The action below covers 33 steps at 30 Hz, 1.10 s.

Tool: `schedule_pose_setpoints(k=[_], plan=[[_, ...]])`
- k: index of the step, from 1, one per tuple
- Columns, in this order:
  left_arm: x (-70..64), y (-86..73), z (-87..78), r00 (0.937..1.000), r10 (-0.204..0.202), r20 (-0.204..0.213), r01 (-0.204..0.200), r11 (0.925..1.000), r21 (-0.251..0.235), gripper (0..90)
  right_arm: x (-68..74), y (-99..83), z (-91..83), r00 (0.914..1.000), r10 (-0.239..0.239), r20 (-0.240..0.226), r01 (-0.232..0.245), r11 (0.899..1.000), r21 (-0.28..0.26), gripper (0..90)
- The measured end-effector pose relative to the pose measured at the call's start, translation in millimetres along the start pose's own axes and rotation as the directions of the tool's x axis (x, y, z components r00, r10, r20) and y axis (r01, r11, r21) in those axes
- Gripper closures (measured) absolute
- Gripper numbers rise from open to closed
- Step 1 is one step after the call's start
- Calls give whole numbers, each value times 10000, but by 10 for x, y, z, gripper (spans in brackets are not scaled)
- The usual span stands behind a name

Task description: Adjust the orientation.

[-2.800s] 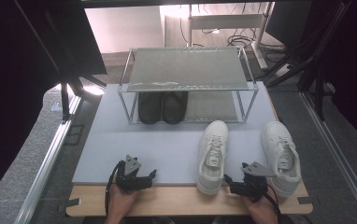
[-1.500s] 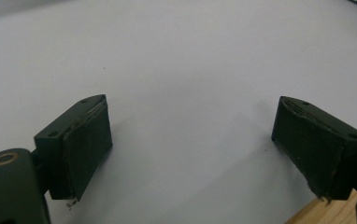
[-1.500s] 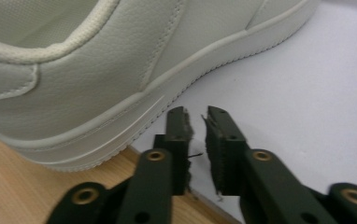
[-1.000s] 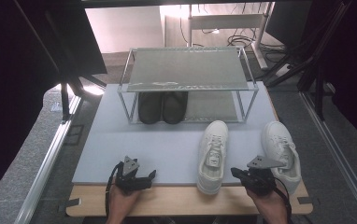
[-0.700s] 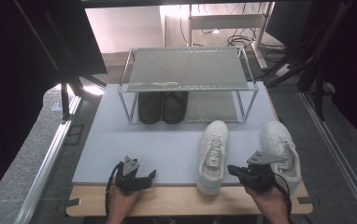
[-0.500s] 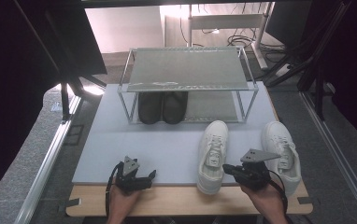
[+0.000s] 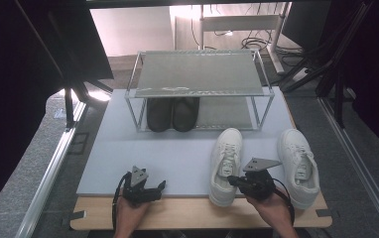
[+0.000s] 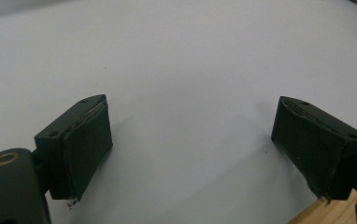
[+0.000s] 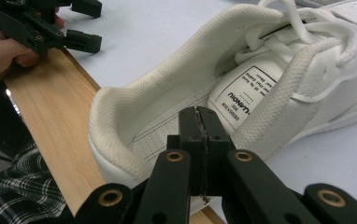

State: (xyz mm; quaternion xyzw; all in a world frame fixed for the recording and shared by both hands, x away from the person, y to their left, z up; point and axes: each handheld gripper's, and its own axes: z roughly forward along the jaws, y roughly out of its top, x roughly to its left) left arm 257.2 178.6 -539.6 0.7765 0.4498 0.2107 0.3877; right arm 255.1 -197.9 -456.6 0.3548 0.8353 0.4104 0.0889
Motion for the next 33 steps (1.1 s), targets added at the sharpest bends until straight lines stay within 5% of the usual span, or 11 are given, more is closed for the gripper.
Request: schedule_pose_setpoints(k=[21, 33], plan=[[-1, 0, 1, 10000, -2, -11, 2, 10000, 0, 120, -214, -89, -161, 10000, -11, -29, 12, 9997, 236, 896], [-2, 1, 0, 10000, 2, -18, -2, 10000, 2, 120, -432, -107, -285, 9986, 159, 503, -188, 9981, 588, 896]])
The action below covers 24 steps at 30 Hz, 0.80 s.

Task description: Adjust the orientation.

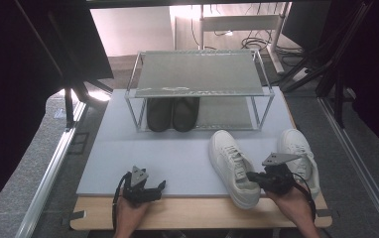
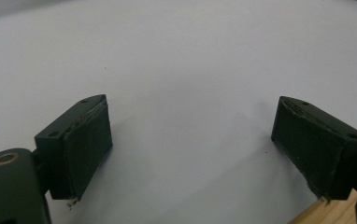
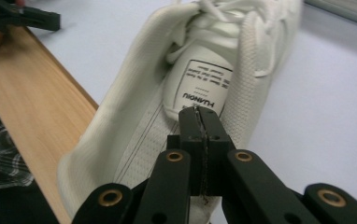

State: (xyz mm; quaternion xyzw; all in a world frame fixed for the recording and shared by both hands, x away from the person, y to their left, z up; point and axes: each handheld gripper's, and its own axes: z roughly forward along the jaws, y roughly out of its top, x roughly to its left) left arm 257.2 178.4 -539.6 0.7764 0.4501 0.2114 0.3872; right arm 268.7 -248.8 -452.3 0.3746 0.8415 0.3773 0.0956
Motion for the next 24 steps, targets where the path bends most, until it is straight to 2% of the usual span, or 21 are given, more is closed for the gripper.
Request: schedule_pose_setpoints(k=[5, 10, 13, 17, 24], plan=[[0, 0, 1, 10000, -5, 2, 5, 10000, -5, 120, -21, -2, -25, 9999, 114, 22, -114, 9999, 68, 895], [1, 0, 0, 10000, -7, 7, 7, 10000, -5, 120, 47, 48, -137, 9998, -124, 132, 123, 9999, 73, 879], [1, 0, 0, 10000, -7, 5, 7, 10000, -4, 120, 55, 90, -234, 9989, -188, 433, 189, 9998, -28, 833], [0, 0, 0, 10000, -6, 4, 6, 10000, -1, 120, -4, 113, -254, 9968, -95, 790, 98, 9999, -36, 766], [1, 0, 0, 10000, -7, 5, 7, 10000, -3, 121, -93, 140, -167, 9968, 334, 725, -324, 9994, -149, 666]])
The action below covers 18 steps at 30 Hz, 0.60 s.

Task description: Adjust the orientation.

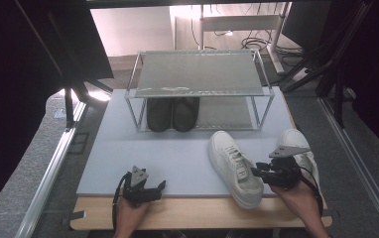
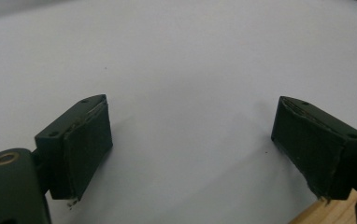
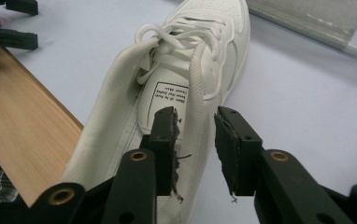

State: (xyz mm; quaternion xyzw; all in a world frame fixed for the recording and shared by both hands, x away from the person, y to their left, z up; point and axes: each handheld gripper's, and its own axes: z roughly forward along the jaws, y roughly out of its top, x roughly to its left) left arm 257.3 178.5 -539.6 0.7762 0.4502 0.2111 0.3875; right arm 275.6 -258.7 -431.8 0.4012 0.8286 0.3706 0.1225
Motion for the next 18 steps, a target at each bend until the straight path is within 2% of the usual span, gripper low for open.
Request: schedule_pose_setpoints(k=[7, 12, 16, 18], plan=[[-2, 0, 2, 10000, -28, -6, 28, 10000, -24, 121, -29, 54, 125, 9992, 380, -129, -377, 9990, 236, 592], [0, 0, 0, 10000, -2, 1, 2, 10000, 0, 121, -70, 82, 228, 9961, 841, -249, -828, 9955, 464, 554], [-1, 0, 1, 10000, -12, -3, 12, 10000, -11, 121, -76, 88, 284, 9943, 1006, -365, -983, 9934, 589, 591], [0, 0, 1, 10000, -11, -1, 11, 10000, -8, 121, -67, 93, 296, 9969, 769, -186, -755, 9949, 667, 629]])
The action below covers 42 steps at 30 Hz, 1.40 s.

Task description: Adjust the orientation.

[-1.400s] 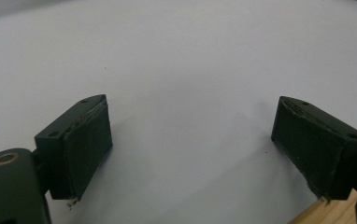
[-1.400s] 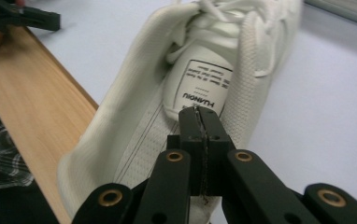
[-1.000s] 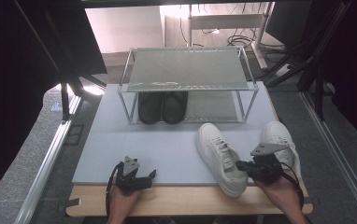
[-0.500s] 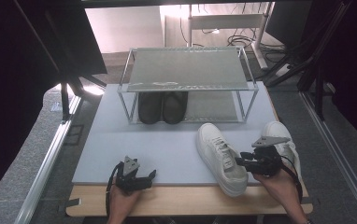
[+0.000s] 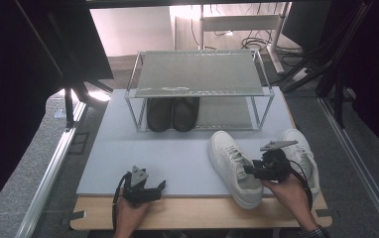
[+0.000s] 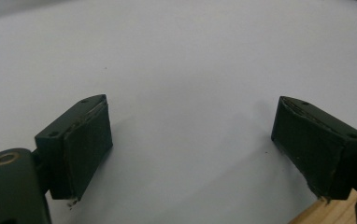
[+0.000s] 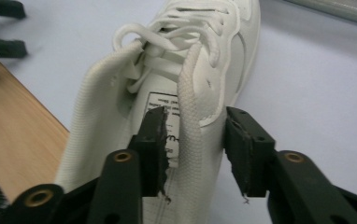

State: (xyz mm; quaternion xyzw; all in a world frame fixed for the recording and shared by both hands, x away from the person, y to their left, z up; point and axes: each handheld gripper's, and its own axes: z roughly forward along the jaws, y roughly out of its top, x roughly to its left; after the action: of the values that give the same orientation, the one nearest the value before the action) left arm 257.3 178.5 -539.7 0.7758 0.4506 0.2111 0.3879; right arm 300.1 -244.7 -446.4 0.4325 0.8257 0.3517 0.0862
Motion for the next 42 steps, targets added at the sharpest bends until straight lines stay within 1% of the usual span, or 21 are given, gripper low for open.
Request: schedule_pose_setpoints(k=[2, 4, 8, 11, 13, 16, 17, 22, 25, 27, 30, 32, 34, 37, 38, 39, 41, 42], plan=[[0, 0, 0, 10000, 5, -5, -5, 10000, 2, 121, -1, -1, -5, 9996, -163, 209, 163, 9999, 11, 673], [1, 0, -2, 10000, 24, -5, -24, 10000, 21, 121, -11, -5, -8, 9999, -111, 130, 111, 9999, -6, 695], [2, 0, -3, 10000, 42, -5, -42, 10000, 35, 121, -37, -8, -10, 9999, 117, -32, -118, 9999, -49, 761], [1, 0, -2, 10000, 32, -6, -32, 10000, 26, 121, -41, -6, -7, 9997, 225, -68, -226, 9997, -68, 777], [2, 0, -2, 10000, 36, -5, -36, 10000, 31, 121, -56, -8, -11, 9987, 462, -202, -464, 9989, -97, 791], [1, 1, -3, 10000, 25, -6, -25, 10000, 24, 121, -91, -11, -14, 9943, 952, -488, -963, 9951, -211, 803], [2, 1, -3, 10000, 40, 3, -40, 10000, 35, 121, -100, -10, -15, 9930, 1038, -559, -1051, 9942, -213, 806], [1, 0, -2, 10000, 22, -3, -22, 10000, 17, 121, -112, 28, -33, 9866, 1388, -860, -1410, 9898, -196, 815], [0, 0, -1, 10000, 14, -4, -14, 10000, 8, 121, -103, 63, -52, 9823, 1502, -1122, -1531, 9881, -172, 816], [0, 0, -1, 10000, 10, -3, -10, 10000, 5, 121, -97, 84, -60, 9779, 1588, -1361, -1626, 9865, -173, 816], [0, 0, -1, 10000, 10, 1, -10, 10000, 6, 121, -102, 104, -59, 9695, 1725, -1742, -1770, 9842, -104, 818], [0, 0, -1, 10000, 7, 2, -7, 10000, 5, 121, -106, 110, -46, 9596, 1875, -2096, -1948, 9807, -143, 819], [0, 0, -1, 10000, 7, 0, -7, 10000, 6, 121, -105, 114, -38, 9539, 1951, -2281, -2037, 9789, -148, 819], [-1, 0, -1, 10000, 6, 1, -6, 10000, 5, 121, -108, 128, -26, 9348, 2188, -2796, -2335, 9721, -203, 819], [-1, 0, -1, 10000, 3, 1, -3, 10000, 6, 121, -114, 141, -21, 9221, 2306, -3108, -2513, 9675, -280, 818], [-1, 0, -1, 10000, 3, 1, -3, 10000, 5, 121, -118, 150, -20, 9147, 2365, -3276, -2608, 9649, -317, 818], [-1, 0, -1, 10000, 2, 0, -2, 10000, 4, 121, -127, 171, -22, 9020, 2447, -3557, -2758, 9604, -387, 818], [-1, 0, -2, 10000, 2, -1, -2, 10000, 6, 121, -128, 183, -25, 8978, 2456, -3656, -2798, 9591, -430, 819]])
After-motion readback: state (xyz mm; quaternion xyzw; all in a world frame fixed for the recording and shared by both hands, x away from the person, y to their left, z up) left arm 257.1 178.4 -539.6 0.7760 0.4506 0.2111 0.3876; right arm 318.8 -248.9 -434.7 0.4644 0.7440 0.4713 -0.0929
